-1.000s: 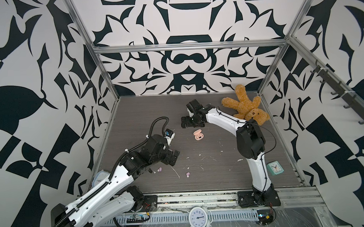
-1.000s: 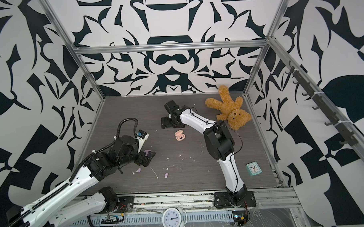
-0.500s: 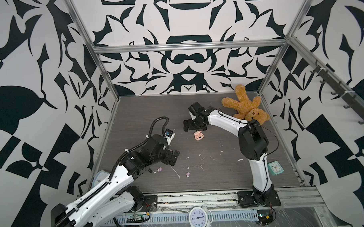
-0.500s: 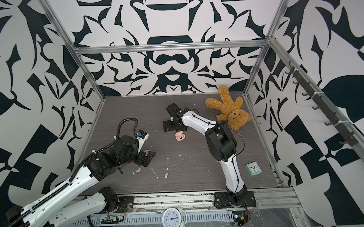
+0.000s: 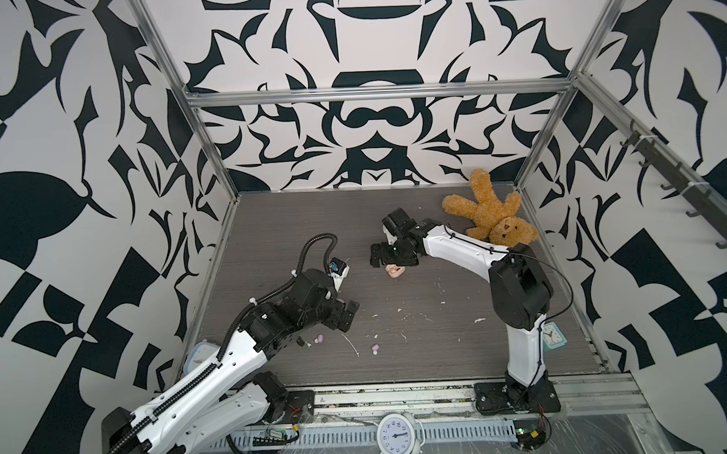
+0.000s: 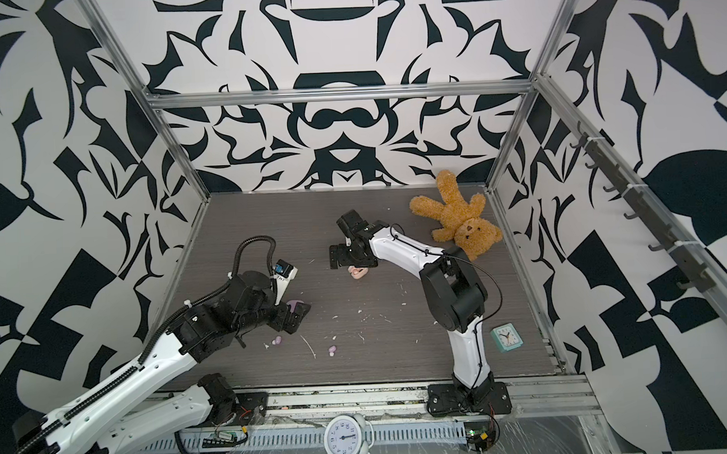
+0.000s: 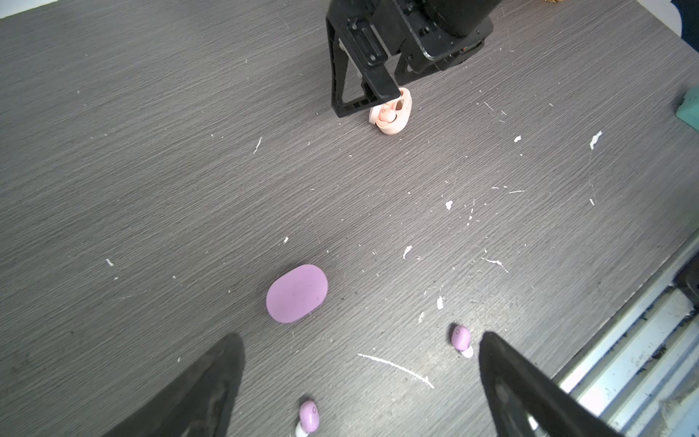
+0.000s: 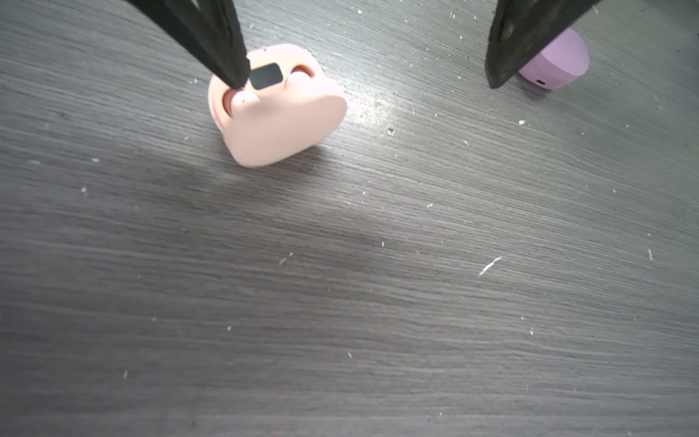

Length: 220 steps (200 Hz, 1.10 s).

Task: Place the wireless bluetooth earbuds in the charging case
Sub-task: 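Move the right gripper to the raised lid of the case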

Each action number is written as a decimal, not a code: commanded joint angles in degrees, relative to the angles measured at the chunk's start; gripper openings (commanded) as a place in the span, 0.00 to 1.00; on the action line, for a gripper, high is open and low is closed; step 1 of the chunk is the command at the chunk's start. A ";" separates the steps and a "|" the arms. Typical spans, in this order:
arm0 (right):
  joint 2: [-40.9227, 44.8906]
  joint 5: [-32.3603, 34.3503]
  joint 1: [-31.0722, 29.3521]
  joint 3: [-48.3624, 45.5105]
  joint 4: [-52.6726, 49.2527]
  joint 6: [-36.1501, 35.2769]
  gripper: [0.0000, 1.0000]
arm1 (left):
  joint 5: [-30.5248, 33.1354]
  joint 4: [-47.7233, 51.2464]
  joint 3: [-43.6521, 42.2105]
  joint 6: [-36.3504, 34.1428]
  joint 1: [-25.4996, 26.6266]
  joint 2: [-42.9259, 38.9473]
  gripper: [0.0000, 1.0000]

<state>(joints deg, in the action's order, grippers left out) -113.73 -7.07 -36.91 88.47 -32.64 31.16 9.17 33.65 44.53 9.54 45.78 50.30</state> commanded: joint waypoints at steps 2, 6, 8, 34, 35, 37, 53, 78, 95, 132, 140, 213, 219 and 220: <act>3.46 0.29 -0.34 0.30 1.32 0.40 0.99 | -0.09 -0.07 -0.77 0.03 0.04 -0.46 0.99; 3.62 0.51 -0.32 0.31 1.30 0.43 0.99 | -0.07 0.01 -0.79 0.01 0.09 -0.47 0.99; 3.74 0.53 -0.33 0.35 1.28 0.43 0.99 | -0.02 0.01 -0.84 -0.03 0.05 -0.51 0.99; 5.08 1.52 -0.30 0.94 0.91 0.52 0.99 | 0.17 0.00 -0.94 0.01 0.05 -0.76 0.99; 5.13 1.53 -0.28 0.93 0.87 0.55 0.99 | 0.16 -0.04 -0.94 -0.02 0.08 -0.74 0.99; 5.20 1.60 -0.28 0.92 0.90 0.57 0.99 | 0.15 0.00 -0.90 -0.04 0.05 -0.74 0.99; 5.70 2.03 -0.28 0.77 1.11 0.65 1.00 | 0.16 0.01 -0.85 0.00 0.10 -0.69 0.99; 4.48 1.70 -0.30 2.37 1.02 -0.08 1.00 | 0.15 0.01 -0.76 -0.09 0.10 -0.31 0.99; 3.20 0.35 -0.44 3.65 1.05 -0.36 1.00 | 0.19 -0.01 -0.76 -0.12 0.04 -0.30 0.99; -0.63 -1.34 -1.05 7.85 -0.58 -1.19 1.00 | 0.43 0.01 -0.83 -0.09 0.09 -0.56 0.99; -1.10 -1.29 -1.15 8.26 -0.52 -1.27 0.99 | 0.49 0.00 -0.84 -0.09 0.10 -0.56 0.99; -2.73 -0.38 -1.15 8.00 -0.39 -1.80 0.99 | 0.26 -0.01 -0.94 -0.14 0.06 -0.56 0.99; -2.65 -0.11 -1.14 7.74 -0.38 -1.79 0.99 | 0.24 0.01 -0.94 -0.12 0.09 -0.56 0.99; -2.64 -0.08 -1.14 7.71 -0.39 -1.84 0.99 | 0.24 -0.03 -0.94 -0.08 0.10 -0.56 0.99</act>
<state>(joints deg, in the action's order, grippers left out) -118.24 -7.92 -37.76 95.00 -32.73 30.13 9.21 33.65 44.53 9.39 45.78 50.30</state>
